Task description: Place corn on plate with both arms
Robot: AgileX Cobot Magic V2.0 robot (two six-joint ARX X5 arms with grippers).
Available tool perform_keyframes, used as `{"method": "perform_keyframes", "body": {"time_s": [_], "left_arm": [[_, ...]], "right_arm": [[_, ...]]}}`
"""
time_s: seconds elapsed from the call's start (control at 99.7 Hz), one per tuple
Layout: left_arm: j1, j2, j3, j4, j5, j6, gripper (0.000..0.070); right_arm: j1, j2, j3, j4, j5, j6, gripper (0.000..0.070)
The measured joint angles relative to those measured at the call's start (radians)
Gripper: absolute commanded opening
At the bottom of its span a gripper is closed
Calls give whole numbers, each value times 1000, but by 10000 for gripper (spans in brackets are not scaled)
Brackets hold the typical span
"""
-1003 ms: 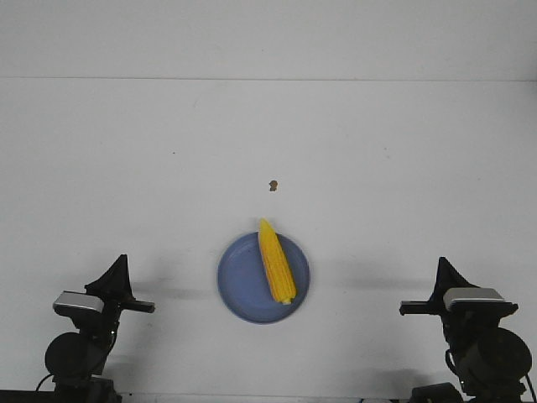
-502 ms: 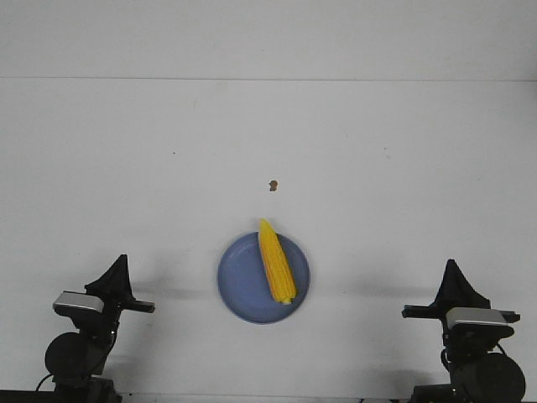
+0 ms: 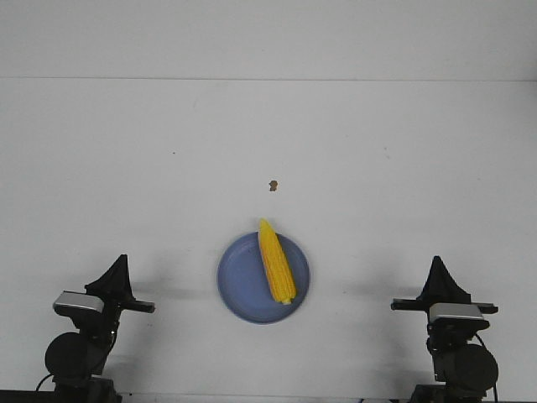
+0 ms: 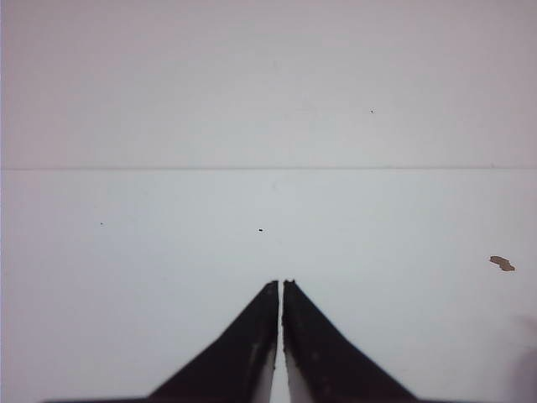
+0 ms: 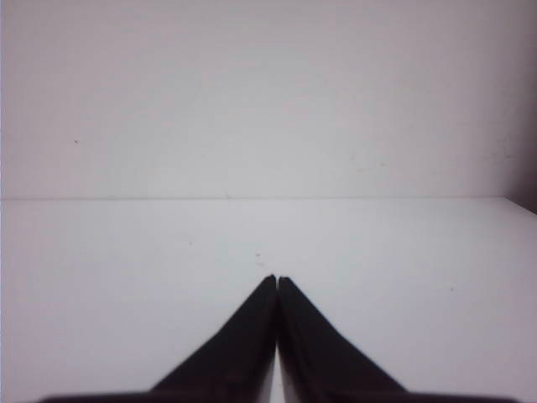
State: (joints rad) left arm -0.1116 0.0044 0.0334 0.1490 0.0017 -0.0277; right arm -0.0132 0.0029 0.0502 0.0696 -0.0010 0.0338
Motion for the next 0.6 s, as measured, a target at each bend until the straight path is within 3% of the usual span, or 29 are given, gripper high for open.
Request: {"method": "perform_keyframes", "body": {"time_s": [0.602], "left_arm": [[0,0,0,0,0,0,16]], "right_arm": [[0,-1,-36,48,0,0,10]]}}
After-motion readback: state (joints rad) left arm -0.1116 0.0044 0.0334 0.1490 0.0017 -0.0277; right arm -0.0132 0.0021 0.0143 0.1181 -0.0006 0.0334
